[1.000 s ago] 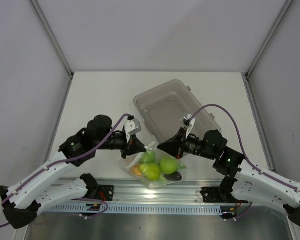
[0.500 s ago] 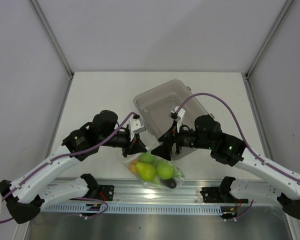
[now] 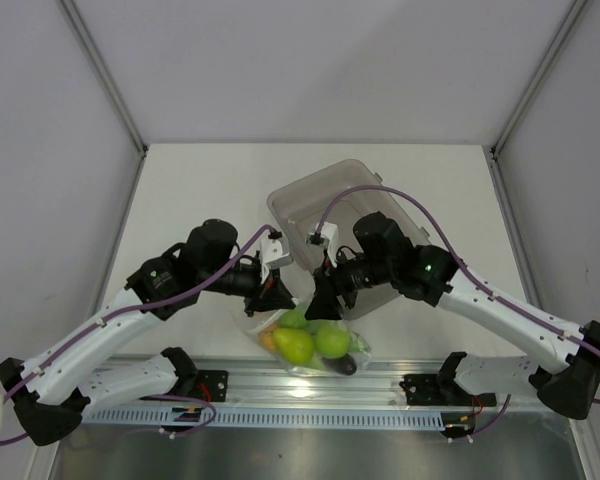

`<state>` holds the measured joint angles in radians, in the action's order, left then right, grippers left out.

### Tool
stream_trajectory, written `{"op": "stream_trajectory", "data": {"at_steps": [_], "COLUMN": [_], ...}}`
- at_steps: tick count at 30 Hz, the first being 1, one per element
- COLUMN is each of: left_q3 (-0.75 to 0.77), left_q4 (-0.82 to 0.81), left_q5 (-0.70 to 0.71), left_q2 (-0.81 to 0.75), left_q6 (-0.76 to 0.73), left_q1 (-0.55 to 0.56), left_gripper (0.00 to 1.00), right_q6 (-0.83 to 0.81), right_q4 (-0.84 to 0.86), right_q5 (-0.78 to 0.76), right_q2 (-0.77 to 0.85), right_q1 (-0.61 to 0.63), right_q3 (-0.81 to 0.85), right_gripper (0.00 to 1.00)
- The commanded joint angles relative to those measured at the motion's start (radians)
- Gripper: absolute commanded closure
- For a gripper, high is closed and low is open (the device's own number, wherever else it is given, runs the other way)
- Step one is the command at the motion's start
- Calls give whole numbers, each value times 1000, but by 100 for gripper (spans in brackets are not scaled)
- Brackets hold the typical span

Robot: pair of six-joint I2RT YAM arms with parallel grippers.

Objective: Place the food in the zip-top bag and seal the zipper
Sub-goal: Zip the zipper food storage bag at the center of the board.

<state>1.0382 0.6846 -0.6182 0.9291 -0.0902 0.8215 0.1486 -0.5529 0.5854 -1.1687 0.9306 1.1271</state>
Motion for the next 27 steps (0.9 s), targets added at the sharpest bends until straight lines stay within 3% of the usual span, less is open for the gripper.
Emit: {"op": "stream_trajectory", "data": {"at_steps": [1, 4, 6, 9, 11, 12, 16, 19, 20, 27], "left_q3": [48, 42, 39, 28, 22, 19, 19, 25, 26, 16], "left_q4": [-14, -17, -20, -37, -45, -49, -51, -42, -43, -20], "left_q5": [-35, -34, -32, -37, -38, -43, -43, -38, -38, 21], "left_q2": [-13, -12, -10, -10, -10, -10, -10, -9, -10, 8], "left_q6": [-25, -23, -23, -11, -6, -2, -2, -2, -3, 10], "left_q1": [-5, -5, -5, -5, -5, -5, -5, -5, -5, -5], "left_gripper": [100, 99, 100, 99, 100, 99, 99, 99, 99, 99], "right_q6": [-66, -86, -95, -103, -106, -109, -116, -116, -109, -5], "right_q4": [-33, -54, -67, -71, -81, -84, -82, -82, -82, 48], "right_q5": [94, 125, 128, 137, 142, 145, 152, 165, 162, 50], "right_q2": [-19, -58, -80, -104, -118, -129, -141, -154, -157, -68], "right_q1": [-10, -7, -4, -4, -3, 0, 1, -1, -1, 13], "right_q3": [77, 111, 120, 134, 148, 151, 158, 163, 165, 73], "right_gripper": [43, 55, 56, 69, 70, 75, 76, 97, 100, 100]}}
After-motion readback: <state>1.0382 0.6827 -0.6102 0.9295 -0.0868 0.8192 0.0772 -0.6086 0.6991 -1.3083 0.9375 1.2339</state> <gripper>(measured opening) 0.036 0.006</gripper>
